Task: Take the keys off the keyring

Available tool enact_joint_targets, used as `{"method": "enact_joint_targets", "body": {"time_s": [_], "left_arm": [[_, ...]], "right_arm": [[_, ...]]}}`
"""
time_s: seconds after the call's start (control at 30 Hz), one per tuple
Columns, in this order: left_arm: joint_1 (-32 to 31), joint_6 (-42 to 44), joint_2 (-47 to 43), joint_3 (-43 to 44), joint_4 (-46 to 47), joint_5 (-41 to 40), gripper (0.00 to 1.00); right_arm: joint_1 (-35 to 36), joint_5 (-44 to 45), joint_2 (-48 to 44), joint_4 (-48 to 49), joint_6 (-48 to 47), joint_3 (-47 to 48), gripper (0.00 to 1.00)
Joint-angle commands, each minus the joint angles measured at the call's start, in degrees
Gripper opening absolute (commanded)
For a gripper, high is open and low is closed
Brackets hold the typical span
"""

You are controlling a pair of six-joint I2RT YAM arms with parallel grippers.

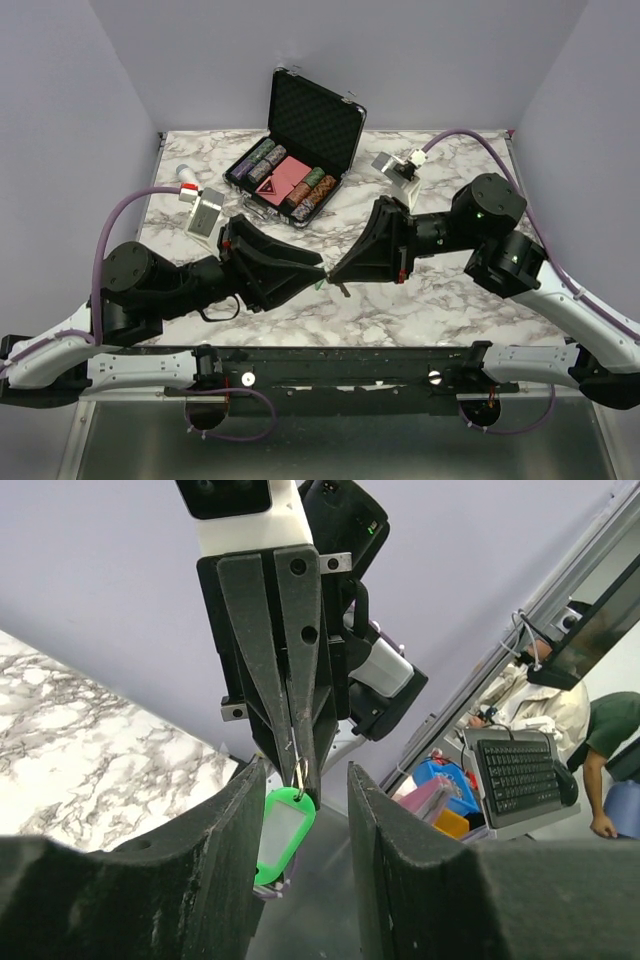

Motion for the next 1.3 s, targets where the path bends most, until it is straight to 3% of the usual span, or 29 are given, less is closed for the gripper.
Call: {"method": "enact_joint_targets", "body": {"time_s": [0.0, 0.3, 0.43, 0.53, 0.63, 1.27], "left_arm": [[-0.59, 1.57, 0.63, 0.19, 0.4, 0.94, 0.44], [-1.03, 2.18, 1.33, 0.19, 0.31, -0.11, 0.34], [-1.12, 2.36, 2.12, 0.72, -0.13, -0.29, 0.24], [-1.38, 2.62, 2.83, 1.34, -0.65, -0.29, 0.09], [-1.64, 2.62, 3.27, 1.78, -1.44, -0.11, 0.0], [-2.35, 0.95, 3.53, 3.8, -9.0, 9.64, 0.0]], "right_arm": [[-0.17, -0.02, 0.78, 1.69, 0.84, 1.7, 0.01], [-0.17, -0.29, 0.87, 2.4, 1.28, 1.44, 0.01], [-0.17, -0.9, 0.96, 3.01, 1.72, 1.27, 0.01], [-0.17, -0.99, 0.96, 3.28, 1.81, 1.18, 0.01], [-0.17, -1.25, 0.96, 3.36, 1.9, 1.18, 0.01], [-0.17, -7.93, 4.47, -5.51, -2.93, 6.71, 0.01]]}}
